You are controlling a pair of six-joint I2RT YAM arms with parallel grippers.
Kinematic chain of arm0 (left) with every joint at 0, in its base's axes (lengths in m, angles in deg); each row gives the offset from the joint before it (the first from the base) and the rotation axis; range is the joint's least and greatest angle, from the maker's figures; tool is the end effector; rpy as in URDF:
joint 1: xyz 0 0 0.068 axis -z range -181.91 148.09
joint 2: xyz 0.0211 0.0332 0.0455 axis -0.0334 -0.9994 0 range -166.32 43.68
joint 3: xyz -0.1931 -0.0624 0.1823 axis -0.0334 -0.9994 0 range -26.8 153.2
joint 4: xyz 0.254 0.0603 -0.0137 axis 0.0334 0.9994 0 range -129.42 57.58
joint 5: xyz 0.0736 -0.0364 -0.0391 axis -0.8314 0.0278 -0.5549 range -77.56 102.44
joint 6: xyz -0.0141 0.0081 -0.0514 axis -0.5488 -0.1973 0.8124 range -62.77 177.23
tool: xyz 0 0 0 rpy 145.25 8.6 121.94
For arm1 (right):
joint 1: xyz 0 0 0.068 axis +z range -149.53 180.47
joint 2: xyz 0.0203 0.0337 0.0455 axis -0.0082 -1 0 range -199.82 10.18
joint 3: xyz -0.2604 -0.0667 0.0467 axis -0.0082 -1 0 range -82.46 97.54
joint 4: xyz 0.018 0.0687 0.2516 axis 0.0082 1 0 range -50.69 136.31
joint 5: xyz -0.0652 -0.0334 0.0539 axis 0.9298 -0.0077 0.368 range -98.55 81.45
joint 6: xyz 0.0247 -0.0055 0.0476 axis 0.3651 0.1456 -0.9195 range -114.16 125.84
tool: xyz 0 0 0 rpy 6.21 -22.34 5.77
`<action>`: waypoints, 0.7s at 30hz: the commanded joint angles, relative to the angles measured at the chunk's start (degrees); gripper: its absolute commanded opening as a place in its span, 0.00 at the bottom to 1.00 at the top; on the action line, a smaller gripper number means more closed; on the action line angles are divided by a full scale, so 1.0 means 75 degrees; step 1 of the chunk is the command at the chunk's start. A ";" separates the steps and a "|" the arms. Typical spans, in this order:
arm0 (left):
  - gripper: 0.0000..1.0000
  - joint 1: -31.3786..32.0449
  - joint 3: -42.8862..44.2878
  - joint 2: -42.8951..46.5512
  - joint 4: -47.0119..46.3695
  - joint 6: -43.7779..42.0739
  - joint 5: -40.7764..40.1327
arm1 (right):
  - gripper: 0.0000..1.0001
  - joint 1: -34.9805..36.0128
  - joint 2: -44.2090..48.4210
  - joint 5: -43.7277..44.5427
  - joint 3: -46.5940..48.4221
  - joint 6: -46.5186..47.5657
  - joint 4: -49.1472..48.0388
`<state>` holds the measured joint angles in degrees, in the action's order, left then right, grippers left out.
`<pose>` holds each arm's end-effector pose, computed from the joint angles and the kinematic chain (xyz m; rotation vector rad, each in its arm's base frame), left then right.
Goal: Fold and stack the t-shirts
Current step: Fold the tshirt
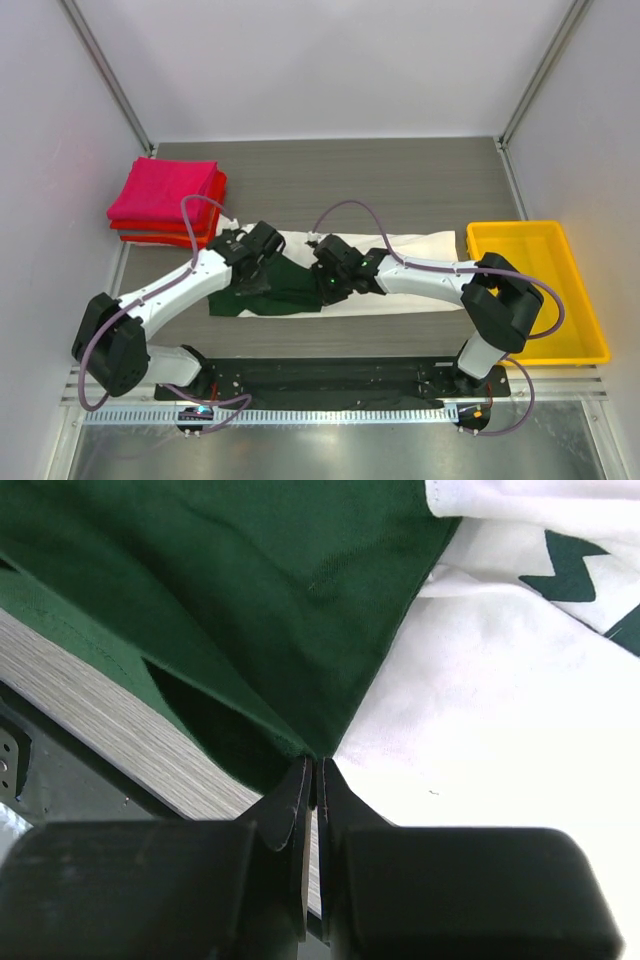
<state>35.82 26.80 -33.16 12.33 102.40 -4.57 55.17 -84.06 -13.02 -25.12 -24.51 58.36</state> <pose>0.1935 -0.1367 0.2246 -0.2323 2.7406 0.0683 0.1901 0.2732 0.1870 -0.5977 2.6175 0.6329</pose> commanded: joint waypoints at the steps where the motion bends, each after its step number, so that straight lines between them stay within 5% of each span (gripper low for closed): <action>1: 0.00 -0.0074 -0.0139 0.0354 0.0389 0.0294 -0.0263 | 0.08 0.0043 0.0260 -0.0071 0.0112 -0.0032 -0.0231; 21: 0.00 -0.0531 0.0761 -0.0582 0.1210 -0.0689 -0.0063 | 0.11 -0.0320 -0.0349 -0.0845 0.0850 0.0542 0.0273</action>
<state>32.78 28.46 -35.26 19.67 100.67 -3.06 53.66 -85.89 -17.98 -21.58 -22.19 58.95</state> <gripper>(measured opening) 0.005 0.105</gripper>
